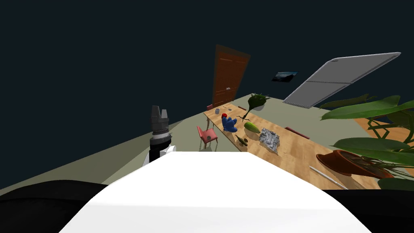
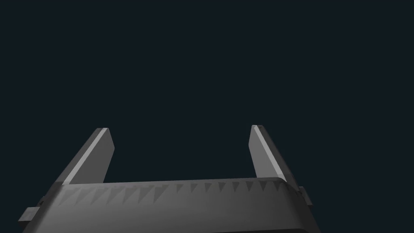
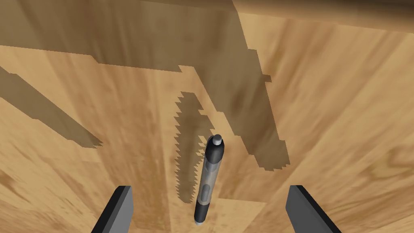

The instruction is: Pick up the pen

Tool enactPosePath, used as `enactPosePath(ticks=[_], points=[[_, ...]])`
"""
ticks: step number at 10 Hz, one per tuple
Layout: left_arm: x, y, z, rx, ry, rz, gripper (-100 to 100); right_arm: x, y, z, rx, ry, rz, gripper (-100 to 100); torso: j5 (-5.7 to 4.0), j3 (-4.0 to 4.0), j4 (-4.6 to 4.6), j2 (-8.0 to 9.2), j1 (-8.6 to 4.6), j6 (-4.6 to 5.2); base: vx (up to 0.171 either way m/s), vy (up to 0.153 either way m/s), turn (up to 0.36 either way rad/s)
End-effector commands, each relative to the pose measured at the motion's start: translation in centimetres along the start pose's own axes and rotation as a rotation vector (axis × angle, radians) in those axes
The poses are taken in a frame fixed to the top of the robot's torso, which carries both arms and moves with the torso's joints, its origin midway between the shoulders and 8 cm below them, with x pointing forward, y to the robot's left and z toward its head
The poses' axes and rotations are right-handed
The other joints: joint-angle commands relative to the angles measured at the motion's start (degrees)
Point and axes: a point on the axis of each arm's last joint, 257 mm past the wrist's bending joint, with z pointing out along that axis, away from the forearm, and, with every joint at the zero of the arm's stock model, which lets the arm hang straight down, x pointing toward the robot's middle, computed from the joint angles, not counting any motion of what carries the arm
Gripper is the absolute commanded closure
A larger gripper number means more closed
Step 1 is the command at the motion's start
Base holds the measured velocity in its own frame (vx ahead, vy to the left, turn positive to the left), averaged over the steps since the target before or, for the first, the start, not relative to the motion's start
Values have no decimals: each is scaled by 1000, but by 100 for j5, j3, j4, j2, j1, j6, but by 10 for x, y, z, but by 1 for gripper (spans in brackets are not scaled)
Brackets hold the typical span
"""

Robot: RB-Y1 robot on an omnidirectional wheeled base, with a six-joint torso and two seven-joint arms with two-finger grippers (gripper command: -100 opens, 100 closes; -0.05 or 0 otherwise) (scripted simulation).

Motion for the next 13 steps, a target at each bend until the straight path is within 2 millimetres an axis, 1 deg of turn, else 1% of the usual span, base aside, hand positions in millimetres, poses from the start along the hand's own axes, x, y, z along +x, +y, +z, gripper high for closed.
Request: enactPosePath(ticks=[1,3,5,6,7,8,11,12,13], points=[[0,0,0,0,0,0,0,0,0,0,0,0,0,100,0,0,0,0,0,0,-16,-2,-14],[0,0,0,0,0,0,0,0,1,0,-2,0,1,100,0,-24,-11,-38,1,0,-4,0,3],[0,0,0,0,0,0,0,0,0,0,-1,0,1,100,-2,-29,-13,-45,-2,-3,0,0,0],[0,0,0,0,0,0,0,0,0,0,-1,0,2,0,-2,-29,-14,-47,-2,-3,0,0,0],[0,0,0,0,0,0,0,-3,3,-1,-7,-1,-16,100,-2,-30,-14,-47,-2,-4,77,-2,-235],[0,0,0,0,0,0,0,-6,6,-1,-16,-2,-32,100,-1,-41,-20,-65,-2,8,130,22,-279],[0,0,0,0,0,0,0,-20,19,-6,-59,-7,-115,100,3,-61,-26,-101,12,-1,146,32,-283],[0,0,0,0,0,0,0,-23,21,-7,-68,-8,-131,100,4,-60,-26,-100,18,0,124,50,-285],[0,0,0,0,0,0,0,-21,19,-6,-60,-8,-118,100,3,-58,-26,-95,19,2,50,27,-60]])
